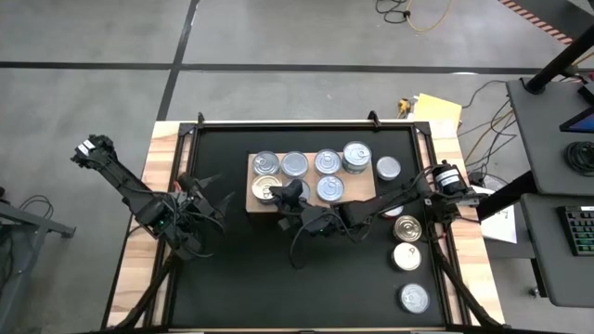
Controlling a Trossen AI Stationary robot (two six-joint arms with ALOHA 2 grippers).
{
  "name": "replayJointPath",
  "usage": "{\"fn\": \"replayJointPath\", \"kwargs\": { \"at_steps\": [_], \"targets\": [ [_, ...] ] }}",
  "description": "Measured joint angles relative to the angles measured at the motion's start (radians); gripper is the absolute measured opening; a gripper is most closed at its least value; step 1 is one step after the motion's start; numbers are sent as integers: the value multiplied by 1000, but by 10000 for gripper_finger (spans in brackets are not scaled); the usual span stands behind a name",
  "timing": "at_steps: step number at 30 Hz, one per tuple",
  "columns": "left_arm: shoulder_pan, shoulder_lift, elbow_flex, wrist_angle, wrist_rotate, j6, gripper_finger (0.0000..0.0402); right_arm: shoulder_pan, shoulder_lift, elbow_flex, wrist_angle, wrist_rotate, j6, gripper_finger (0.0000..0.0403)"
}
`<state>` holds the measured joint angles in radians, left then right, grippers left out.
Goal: Stack canned seafood by type on shelf
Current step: Stack the blue tuna can on the blue tuna can
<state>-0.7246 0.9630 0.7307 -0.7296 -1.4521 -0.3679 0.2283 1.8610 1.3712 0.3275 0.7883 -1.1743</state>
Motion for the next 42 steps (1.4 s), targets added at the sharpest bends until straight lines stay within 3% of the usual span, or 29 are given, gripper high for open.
{"fn": "replayJointPath", "kwargs": {
  "at_steps": [36,42],
  "targets": [
    [0,0,0,0,3,-8,273,-24,0,47,-17,6,203,341],
    [0,0,0,0,3,-8,273,-24,0,91,-113,-3,276,354]
  ]
}}
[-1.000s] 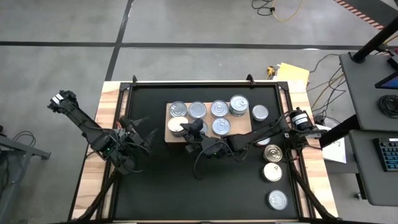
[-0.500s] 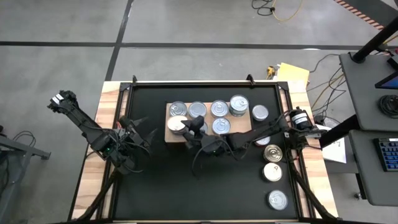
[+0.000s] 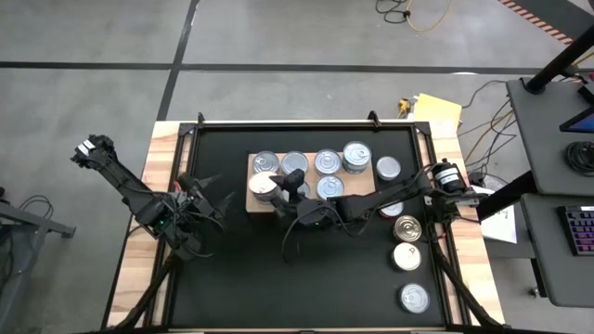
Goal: Stack canned seafood by type on shelf
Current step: Stack the blue tuna can on the blue tuna can
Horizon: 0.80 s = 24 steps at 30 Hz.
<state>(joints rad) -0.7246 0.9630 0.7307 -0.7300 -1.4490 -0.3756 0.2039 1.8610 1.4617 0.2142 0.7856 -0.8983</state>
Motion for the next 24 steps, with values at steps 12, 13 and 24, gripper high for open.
{"fn": "replayJointPath", "kwargs": {
  "at_steps": [12,13,24],
  "targets": [
    [0,0,0,0,0,0,273,-2,0,45,-109,-1,114,354],
    [0,0,0,0,0,0,273,-2,-1,47,-108,-1,113,355],
    [0,0,0,0,0,0,273,-15,-1,50,-130,-8,158,354]
  ]
}}
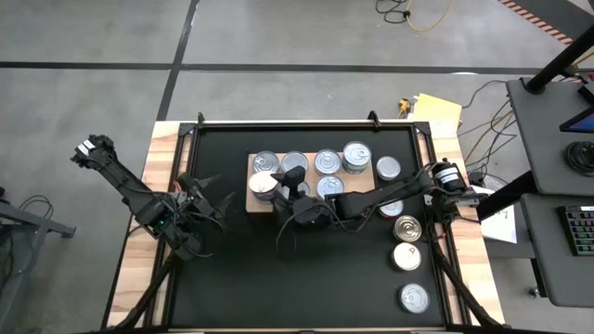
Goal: Stack canned seafood by type on shelf
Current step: Stack the blue tuna can on the blue tuna can
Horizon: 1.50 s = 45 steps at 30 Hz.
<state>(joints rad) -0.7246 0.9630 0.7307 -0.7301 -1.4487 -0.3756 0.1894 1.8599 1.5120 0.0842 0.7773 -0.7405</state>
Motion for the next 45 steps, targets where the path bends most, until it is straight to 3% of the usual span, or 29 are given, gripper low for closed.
{"fn": "replayJointPath", "kwargs": {
  "at_steps": [25,45],
  "targets": [
    [0,0,0,-1,0,0,273,-7,0,1,-38,-29,245,354],
    [0,0,0,-1,0,0,273,-7,0,2,-84,-52,219,354]
  ]
}}
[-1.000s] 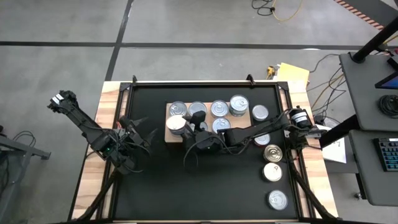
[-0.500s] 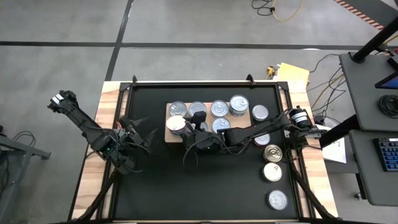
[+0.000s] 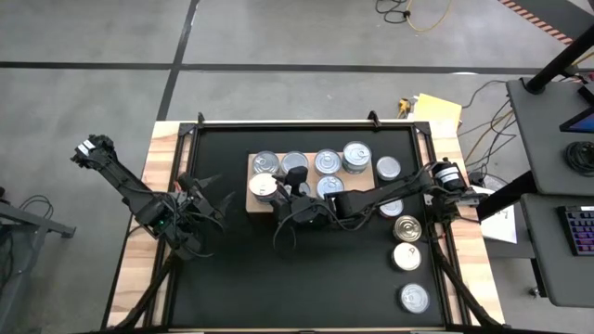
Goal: Stack canned seafood by type on shelf
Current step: Stack the blue tuna can on the blue tuna can
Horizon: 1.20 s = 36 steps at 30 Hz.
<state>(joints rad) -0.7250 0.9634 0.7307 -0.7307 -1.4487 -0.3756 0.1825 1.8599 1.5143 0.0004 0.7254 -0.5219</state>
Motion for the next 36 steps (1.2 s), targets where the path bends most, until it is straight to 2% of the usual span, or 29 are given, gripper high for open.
{"fn": "replayJointPath", "kwargs": {
  "at_steps": [7,22,31,36],
  "targets": [
    [0,0,0,0,0,0,273,0,0,0,0,0,11,354],
    [0,0,0,1,1,-19,273,-11,-7,-1,-3,-3,230,354],
    [0,0,0,20,181,-25,273,-11,-8,-1,-3,-4,211,354],
    [0,0,0,137,284,112,269,-11,-8,-1,-2,-3,208,354]
  ]
}}
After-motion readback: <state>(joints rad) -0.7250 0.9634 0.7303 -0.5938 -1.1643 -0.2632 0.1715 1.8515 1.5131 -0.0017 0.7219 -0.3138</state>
